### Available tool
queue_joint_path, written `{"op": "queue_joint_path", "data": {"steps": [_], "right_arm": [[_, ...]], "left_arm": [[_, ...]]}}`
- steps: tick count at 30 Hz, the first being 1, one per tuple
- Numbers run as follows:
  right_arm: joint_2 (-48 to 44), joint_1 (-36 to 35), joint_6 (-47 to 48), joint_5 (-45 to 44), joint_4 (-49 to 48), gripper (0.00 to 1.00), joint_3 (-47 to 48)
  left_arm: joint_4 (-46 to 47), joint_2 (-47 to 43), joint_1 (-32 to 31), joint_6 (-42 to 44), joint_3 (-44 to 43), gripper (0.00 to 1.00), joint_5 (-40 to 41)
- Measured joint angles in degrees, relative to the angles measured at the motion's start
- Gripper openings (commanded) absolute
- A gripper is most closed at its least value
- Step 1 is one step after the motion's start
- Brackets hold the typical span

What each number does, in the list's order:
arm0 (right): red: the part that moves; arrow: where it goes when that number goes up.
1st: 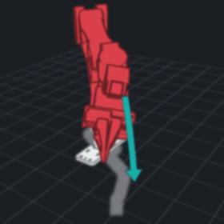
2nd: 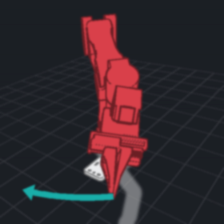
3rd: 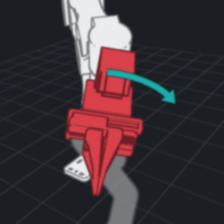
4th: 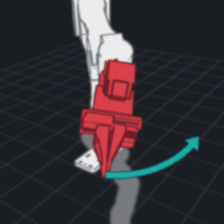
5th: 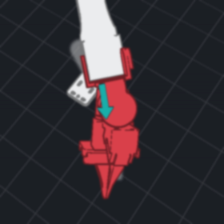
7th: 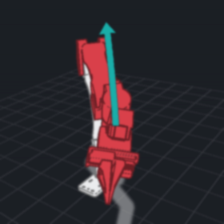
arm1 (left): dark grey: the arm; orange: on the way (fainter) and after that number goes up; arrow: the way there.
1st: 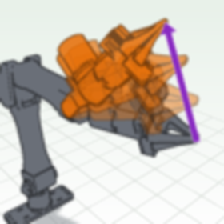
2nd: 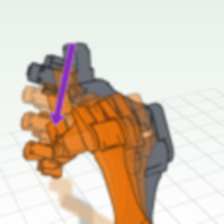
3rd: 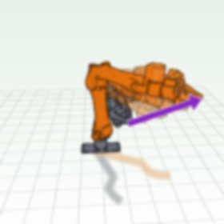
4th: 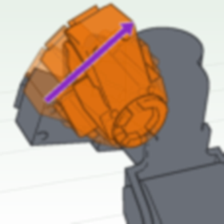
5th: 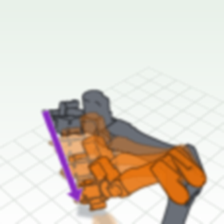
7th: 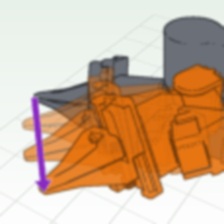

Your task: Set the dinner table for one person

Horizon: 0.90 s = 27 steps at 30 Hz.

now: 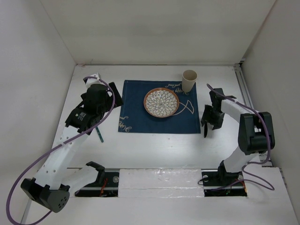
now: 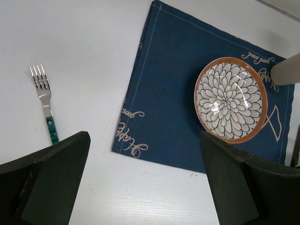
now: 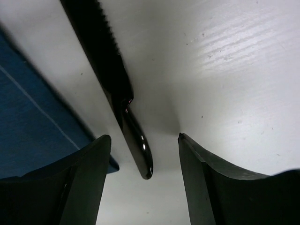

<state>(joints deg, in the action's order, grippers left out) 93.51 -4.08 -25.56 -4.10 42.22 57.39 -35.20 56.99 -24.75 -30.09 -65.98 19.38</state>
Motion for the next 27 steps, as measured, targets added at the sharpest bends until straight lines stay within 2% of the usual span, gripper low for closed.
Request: {"op": "queue_joint_path", "data": {"steps": [3, 4, 5, 6, 8, 9, 16, 21, 27], "right_arm": [[2.64, 0.0, 1.25, -0.09, -0.96, 0.58, 0.15], [2.97, -0.02, 1.55, -0.13, -0.94, 0.52, 0.35], [3.19, -0.11, 1.86, -0.17, -0.76, 0.45, 0.59], [3.37, -0.15, 2.08, -0.24, -0.63, 0.31, 0.85], [3.58, -0.2, 2.58, -0.63, -0.48, 0.14, 1.07], [3.58, -0.24, 2.86, -0.66, -0.48, 0.0, 1.14], [2.6, -0.74, 1.88, -2.62, -0.31, 0.0, 0.92], [-3.89, -2.43, 0.83, -5.81, -0.55, 0.0, 0.48], [-8.9, -4.98, 1.51, -6.75, 0.0, 0.0, 4.74]], "left_arm": [[0.31, 0.28, 0.0, 0.26, 0.0, 1.0, -0.26], [0.31, 0.39, 0.0, 0.31, 0.0, 1.0, -0.46], [0.31, 0.5, 0.0, 0.31, 0.02, 1.0, -0.61], [0.31, 0.57, 0.0, 0.33, 0.02, 1.0, -0.76], [0.31, 0.63, 0.0, 0.44, 0.02, 1.0, -0.96], [0.33, 0.63, 0.0, 0.5, 0.02, 1.0, -0.98], [0.87, 0.63, 0.0, 0.87, 0.02, 1.0, -1.42], [1.51, 0.7, 0.0, 1.11, 0.02, 1.0, -2.32], [2.29, 1.14, 0.0, 1.16, 0.81, 1.0, -3.41]]}}
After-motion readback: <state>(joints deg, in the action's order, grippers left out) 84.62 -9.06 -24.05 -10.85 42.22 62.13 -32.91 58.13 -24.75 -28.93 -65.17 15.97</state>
